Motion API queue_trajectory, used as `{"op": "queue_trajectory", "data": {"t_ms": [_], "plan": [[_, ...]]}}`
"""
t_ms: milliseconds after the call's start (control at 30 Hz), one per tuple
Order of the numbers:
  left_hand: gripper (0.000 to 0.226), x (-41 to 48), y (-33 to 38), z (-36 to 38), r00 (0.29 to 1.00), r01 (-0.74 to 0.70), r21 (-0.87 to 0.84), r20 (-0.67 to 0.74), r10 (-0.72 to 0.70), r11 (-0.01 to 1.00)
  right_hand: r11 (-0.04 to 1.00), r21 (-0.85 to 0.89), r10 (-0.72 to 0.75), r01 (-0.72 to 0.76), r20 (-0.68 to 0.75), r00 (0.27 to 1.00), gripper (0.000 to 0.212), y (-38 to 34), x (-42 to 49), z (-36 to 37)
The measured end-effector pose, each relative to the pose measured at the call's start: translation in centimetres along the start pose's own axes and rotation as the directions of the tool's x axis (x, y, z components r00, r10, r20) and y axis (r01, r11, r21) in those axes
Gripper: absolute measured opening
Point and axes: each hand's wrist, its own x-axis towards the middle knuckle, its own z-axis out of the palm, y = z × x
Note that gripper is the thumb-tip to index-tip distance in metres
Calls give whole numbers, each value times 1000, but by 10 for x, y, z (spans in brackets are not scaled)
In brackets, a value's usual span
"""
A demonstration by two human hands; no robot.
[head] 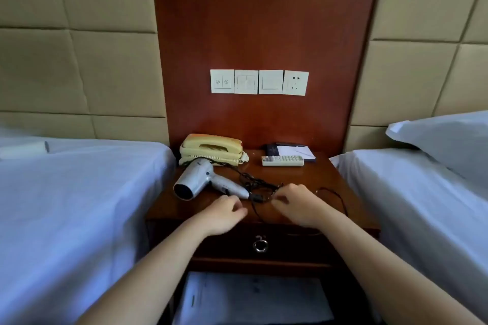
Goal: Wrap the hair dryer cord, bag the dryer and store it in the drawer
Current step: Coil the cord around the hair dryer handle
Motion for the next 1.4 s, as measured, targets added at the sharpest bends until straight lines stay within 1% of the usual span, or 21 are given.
{"op": "queue_trajectory", "data": {"t_ms": [67,200,267,333,400,467,533,567,600,633,667,733,833,867,933,1000,1033,1167,1233,1300,1400], "plan": [[45,11,-9,4,997,71,-5,-39,-71,997,999,39,12,-10,-38,999,26,5,9,9],[68,35,-28,12,988,151,5,-38,-150,989,996,90,-9,14,-55,998,28,16,32,31],[75,45,-35,18,978,184,-78,-84,-190,980,991,131,-19,27,-64,998,36,21,45,41],[75,53,-40,22,964,189,-124,-168,-208,974,990,135,-19,29,-76,997,53,24,55,52],[67,59,-39,23,948,194,-17,-253,-192,981,996,82,-19,23,-55,998,67,24,64,61],[54,64,-36,21,946,185,103,-287,-149,977,1000,5,6,-6,24,1000,77,23,73,68],[52,70,-33,21,945,184,132,-297,-138,974,998,-53,34,-31,67,997,81,22,83,74],[55,73,-33,22,945,197,120,-286,-157,973,996,-88,37,-32,53,998,79,23,89,78],[59,75,-32,23,943,206,69,-282,-179,976,992,-126,32,-29,26,999,75,23,93,80],[62,77,-31,24,938,215,-30,-273,-214,976,987,-162,20,-21,-8,1000,71,24,97,83],[65,79,-30,25,931,211,-164,-267,-249,964,982,-187,-1,-8,-48,999,66,25,99,84],[63,83,-26,23,907,193,-445,-260,-332,874,983,-184,-40,19,-115,993,57,29,102,84],[58,87,-25,23,846,102,-757,-276,-457,646,995,-71,-78,66,-180,981,42,33,103,82],[59,88,-25,24,815,61,-823,-286,-504,565,996,-33,-93,89,-198,976,38,33,102,82],[57,93,-28,26,768,-13,-919,-261,-585,393,989,27,-134,143,-223,966,33,33,100,81],[58,99,-28,27,749,-78,-976,-193,-634,205,978,54,-184,202,-230,956,31,30,98,81],[59,102,-27,27,743,-106,-984,-173,-647,142,971,52,-215,232,-230,949,31,28,96,81],[53,112,-24,24,735,-196,-981,-147,-662,0,947,43,-297,319,-267,917,29,21,91,81],[48,113,-25,21,737,-187,-982,-112,-667,-41,938,34,-324,344,-261,909,32,19,89,81],[49,116,-26,17,738,-185,-980,-91,-669,-70,936,6,-342,353,-232,911,35,18,87,81],[50,114,-27,11,754,-247,-962,-117,-646,-114,937,-114,-346,329,-191,919,40,20,85,78]]}}
